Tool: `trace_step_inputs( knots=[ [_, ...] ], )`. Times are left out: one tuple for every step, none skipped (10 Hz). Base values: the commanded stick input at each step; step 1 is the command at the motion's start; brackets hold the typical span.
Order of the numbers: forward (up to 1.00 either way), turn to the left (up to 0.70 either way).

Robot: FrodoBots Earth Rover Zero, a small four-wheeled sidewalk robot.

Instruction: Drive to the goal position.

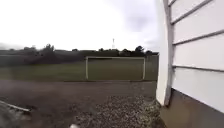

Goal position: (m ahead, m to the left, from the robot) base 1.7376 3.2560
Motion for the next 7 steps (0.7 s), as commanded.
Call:
trace_step_inputs(
  knots=[
    [0.7,0.35],
    [0.7,0.35],
    [0.7,0.35],
    [0.7,0.35],
    [0.7,0.35],
    [0.7,0.35],
    [0.7,0.35]
  ],
)
